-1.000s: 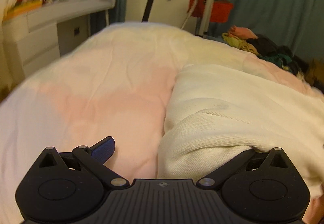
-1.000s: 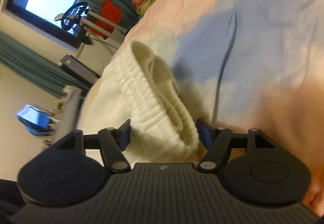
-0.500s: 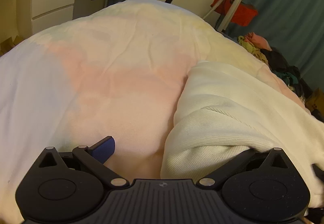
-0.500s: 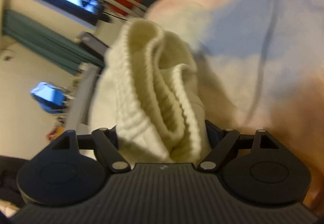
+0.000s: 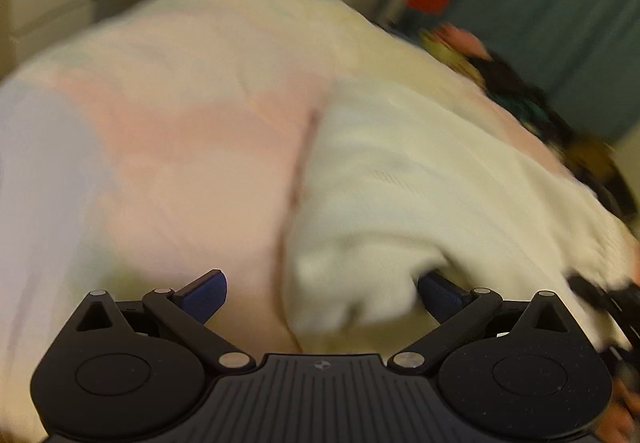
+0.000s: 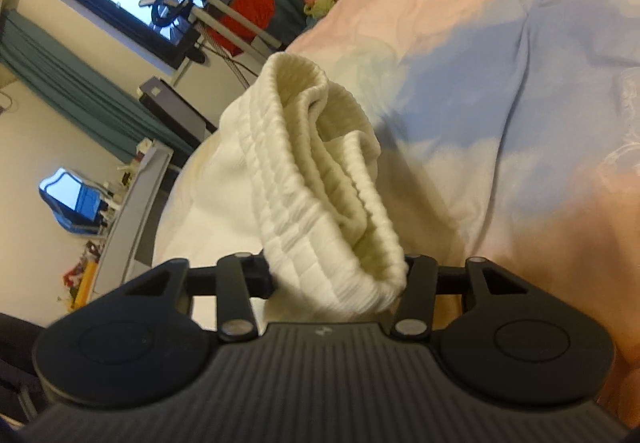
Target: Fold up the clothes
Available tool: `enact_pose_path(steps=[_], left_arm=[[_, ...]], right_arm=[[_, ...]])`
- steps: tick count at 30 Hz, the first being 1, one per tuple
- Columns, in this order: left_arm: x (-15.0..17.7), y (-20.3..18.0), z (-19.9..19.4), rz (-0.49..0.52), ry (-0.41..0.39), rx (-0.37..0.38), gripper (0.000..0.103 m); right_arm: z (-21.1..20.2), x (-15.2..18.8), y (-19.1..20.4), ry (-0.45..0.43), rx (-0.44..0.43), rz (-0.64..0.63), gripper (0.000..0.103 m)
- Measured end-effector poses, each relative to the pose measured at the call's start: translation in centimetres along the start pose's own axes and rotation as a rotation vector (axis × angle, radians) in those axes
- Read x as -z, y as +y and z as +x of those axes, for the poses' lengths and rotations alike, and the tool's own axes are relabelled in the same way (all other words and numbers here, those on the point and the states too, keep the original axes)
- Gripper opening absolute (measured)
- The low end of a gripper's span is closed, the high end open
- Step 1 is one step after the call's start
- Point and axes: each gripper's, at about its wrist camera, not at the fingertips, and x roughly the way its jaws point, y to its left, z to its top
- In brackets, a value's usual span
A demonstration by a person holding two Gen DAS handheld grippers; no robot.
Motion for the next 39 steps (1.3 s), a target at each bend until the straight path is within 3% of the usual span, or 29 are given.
enact_pose_path(steps=[3, 5, 10, 15, 23, 26, 30, 32, 36, 39], left_arm=[[0.1, 1.0, -1.3, -0.039, 0.053, 0.174, 0.103], [-0.7, 1.6, -1.9, -0.092, 0.029, 0.277, 0.103], [-4.0, 2.4, -0.4, -0.196, -0.019, 0.355, 0.103], [-5.3, 2.3, 2.8, -0.216, 0.016, 0.324, 0.103], [-5.2, 3.0, -1.6, -0.15, -0.176, 0.389, 0.103], [-5.6, 2.7, -0.7, -0.143, -0.236, 0.271, 0.103], [-5.1, 2.0, 4.0, -0.131, -0.09, 0.177, 0.103], [-4.6, 2.2, 6.0, -0.161, -0.001, 0.201, 0.103], [-3.8, 2.4, 6.5, -0.176, 0.015, 0.23, 0.102], [-3.7, 2.4, 6.7, -0.174, 0.008, 0.222, 0.093]], right_arm=[[0.2, 0.1, -0.1, -0.005, 0.009, 0.004, 0.049], [0.1, 0.3, -0.2, -0.005, 0.011, 0.019, 0.049], [0.4, 0.0, -0.1, 0.002, 0.012, 0.039, 0.049], [0.4, 0.2, 0.3, 0.0, 0.019, 0.022, 0.05], [0.4, 0.2, -0.5, 0.008, 0.018, 0.079, 0.05], [0.5, 0.2, -0.4, 0.007, 0.02, 0.077, 0.05], [0.7, 0.2, -0.5, 0.006, 0.022, 0.087, 0.05], [0.7, 0.2, -0.4, 0.005, 0.022, 0.083, 0.05], [0.9, 0.2, -0.5, 0.011, 0.025, 0.084, 0.051], [0.9, 0.1, -0.2, 0.007, 0.03, 0.07, 0.051]])
